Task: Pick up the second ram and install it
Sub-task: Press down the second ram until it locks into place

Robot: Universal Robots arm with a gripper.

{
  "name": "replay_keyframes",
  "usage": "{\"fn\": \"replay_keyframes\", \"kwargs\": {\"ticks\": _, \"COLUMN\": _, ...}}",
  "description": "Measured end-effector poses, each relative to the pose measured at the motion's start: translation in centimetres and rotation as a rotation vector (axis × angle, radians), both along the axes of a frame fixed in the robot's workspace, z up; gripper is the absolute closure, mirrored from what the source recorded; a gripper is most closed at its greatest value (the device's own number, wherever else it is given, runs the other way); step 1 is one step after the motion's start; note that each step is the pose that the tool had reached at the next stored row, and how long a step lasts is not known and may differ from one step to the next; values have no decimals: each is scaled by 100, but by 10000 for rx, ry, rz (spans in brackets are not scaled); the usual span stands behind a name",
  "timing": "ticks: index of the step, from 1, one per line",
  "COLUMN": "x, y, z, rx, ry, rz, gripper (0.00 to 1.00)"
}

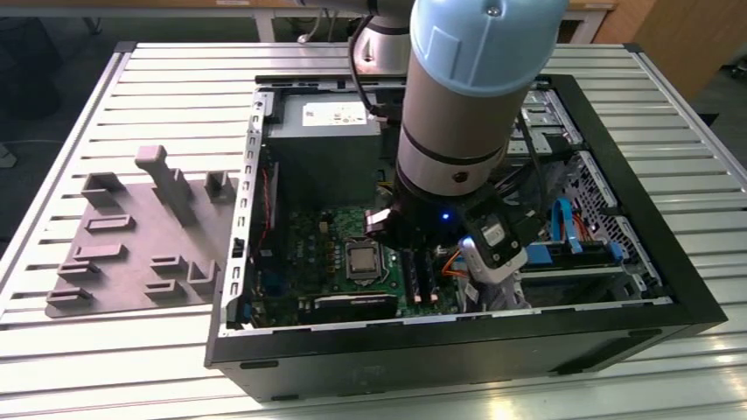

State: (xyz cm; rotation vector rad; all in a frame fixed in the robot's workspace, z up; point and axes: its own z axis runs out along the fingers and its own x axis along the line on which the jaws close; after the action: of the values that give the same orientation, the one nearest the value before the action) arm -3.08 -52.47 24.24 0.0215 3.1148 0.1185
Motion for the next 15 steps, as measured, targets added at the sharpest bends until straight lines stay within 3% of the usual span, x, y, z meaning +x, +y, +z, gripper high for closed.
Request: {"fn": "replay_keyframes", "kwargs": {"ticks": 15, "x": 0, "y": 162, "z": 0, "rx": 0, "ry": 0, "rz": 0, "gripper": 89}}
